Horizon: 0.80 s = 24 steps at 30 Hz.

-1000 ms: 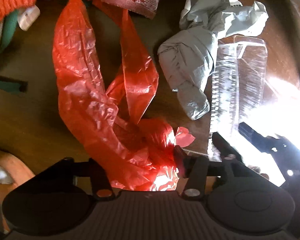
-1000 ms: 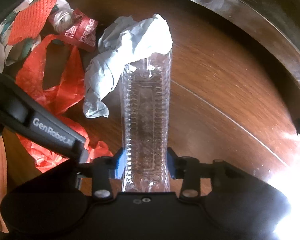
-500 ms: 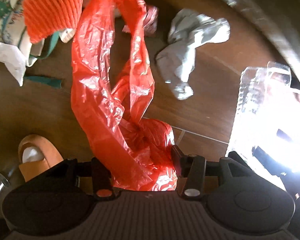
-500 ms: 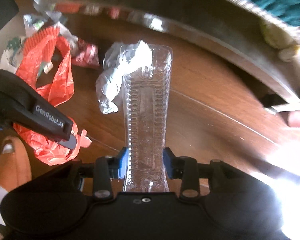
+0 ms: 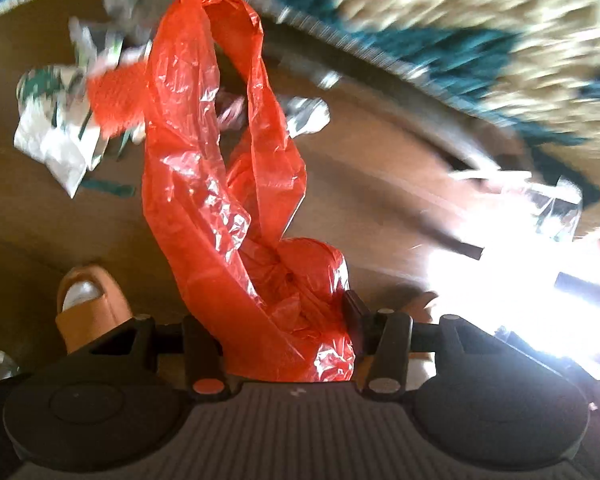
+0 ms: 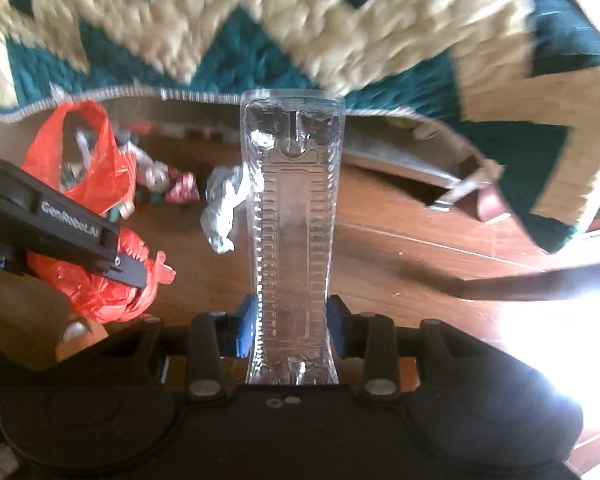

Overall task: Collect trash
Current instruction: 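Lift the red bag and clear bottle and carry them to the bin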

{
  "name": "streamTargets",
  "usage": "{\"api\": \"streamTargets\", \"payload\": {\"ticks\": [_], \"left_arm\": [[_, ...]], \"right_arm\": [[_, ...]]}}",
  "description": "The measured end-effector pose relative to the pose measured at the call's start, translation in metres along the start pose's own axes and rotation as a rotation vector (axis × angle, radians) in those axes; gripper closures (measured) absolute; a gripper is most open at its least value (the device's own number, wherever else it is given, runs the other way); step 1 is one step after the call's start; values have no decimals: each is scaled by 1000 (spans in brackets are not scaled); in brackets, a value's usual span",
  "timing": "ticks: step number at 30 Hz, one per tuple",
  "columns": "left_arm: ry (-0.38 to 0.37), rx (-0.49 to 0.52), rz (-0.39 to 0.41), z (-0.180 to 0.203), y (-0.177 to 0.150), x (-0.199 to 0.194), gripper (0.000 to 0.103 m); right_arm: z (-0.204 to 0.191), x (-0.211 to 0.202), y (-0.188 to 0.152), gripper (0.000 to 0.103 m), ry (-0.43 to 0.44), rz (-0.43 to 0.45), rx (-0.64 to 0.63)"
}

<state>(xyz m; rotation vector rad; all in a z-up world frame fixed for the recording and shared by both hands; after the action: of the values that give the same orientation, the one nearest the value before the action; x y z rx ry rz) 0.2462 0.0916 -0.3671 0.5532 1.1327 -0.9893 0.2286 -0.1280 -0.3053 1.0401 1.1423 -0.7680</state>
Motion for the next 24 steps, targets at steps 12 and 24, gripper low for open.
{"api": "streamTargets", "payload": {"ticks": [12, 24], "left_arm": [[-121, 218, 278, 79, -46, -133, 55], [-213, 455, 464, 179, -98, -239, 55]], "right_arm": [[28, -147, -27, 66, 8, 267, 93], [92, -288, -51, 66, -49, 526, 211]]}}
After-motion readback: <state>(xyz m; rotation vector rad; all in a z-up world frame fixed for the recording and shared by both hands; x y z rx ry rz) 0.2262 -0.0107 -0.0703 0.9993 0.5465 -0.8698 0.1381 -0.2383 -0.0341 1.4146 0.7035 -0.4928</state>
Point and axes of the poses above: each gripper's, at about its wrist camera, not at the fingertips, and x roughly the way its jaws point, z to its right, y to its top, the point moved 4 cm from there along x, roughly the way its jaws point, and after that the axes turned 4 degrees about -y, right-handed, at the moved point
